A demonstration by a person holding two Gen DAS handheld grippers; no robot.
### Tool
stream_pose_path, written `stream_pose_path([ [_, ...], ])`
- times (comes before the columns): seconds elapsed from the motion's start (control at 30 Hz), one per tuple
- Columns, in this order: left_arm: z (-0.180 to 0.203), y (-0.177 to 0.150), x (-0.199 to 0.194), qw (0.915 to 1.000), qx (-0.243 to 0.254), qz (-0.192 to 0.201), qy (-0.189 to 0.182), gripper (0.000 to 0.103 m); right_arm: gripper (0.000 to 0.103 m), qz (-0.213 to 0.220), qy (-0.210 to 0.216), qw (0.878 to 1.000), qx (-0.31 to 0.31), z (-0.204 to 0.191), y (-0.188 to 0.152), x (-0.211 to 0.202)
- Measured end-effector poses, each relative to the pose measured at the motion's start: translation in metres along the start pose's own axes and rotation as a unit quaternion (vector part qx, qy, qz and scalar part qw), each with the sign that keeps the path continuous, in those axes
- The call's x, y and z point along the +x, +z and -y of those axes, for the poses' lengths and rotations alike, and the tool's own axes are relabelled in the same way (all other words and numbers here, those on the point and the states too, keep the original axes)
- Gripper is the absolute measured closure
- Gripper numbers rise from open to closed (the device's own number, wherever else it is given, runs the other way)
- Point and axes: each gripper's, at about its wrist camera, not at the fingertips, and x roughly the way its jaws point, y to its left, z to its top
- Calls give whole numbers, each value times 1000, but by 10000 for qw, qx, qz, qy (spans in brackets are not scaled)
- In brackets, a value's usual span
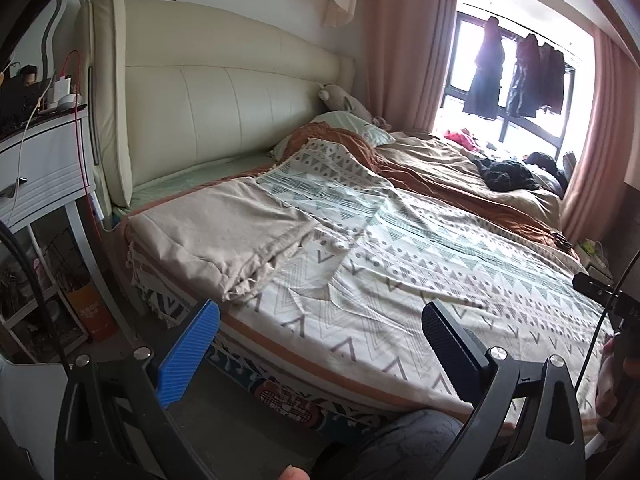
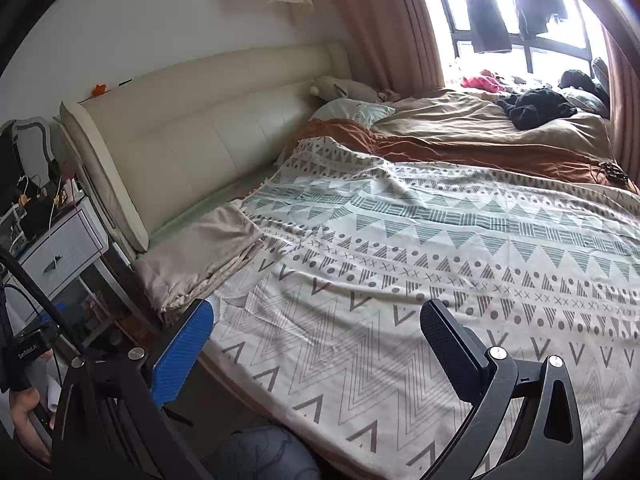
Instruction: Fold large clothes
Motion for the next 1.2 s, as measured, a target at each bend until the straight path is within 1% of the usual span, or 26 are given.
stream_pose_path([
  [0.27, 12, -26, -37, 9992, 290, 97, -249, 0, 0, 102, -227, 9995, 192, -6, -40, -50],
  [0.33, 13, -30, -46, 9990, 365, 141, -218, 0, 0, 232, -265, 9991, 226, -9, -51, -65],
  [0.5, 8, -38, -67, 9990, 260, 273, -256, 0, 0, 388, -417, 9979, 314, -14, -80, -95],
  [0.67, 4, -46, -86, 9985, 212, 414, -305, 0, 0, 429, -495, 9972, 354, -19, -104, -114],
  [0.77, 3, -50, -95, 9981, 225, 498, -290, 0, 0, 462, -534, 9969, 356, -21, -110, -121],
  [1.0, 7, -54, -103, 9978, 361, 461, -303, 0, 0, 530, -537, 9963, 416, -23, -117, -132],
  [1.2, 7, -55, -106, 9979, 300, 473, -324, 0, 0, 540, -533, 9962, 438, -19, -119, -135],
])
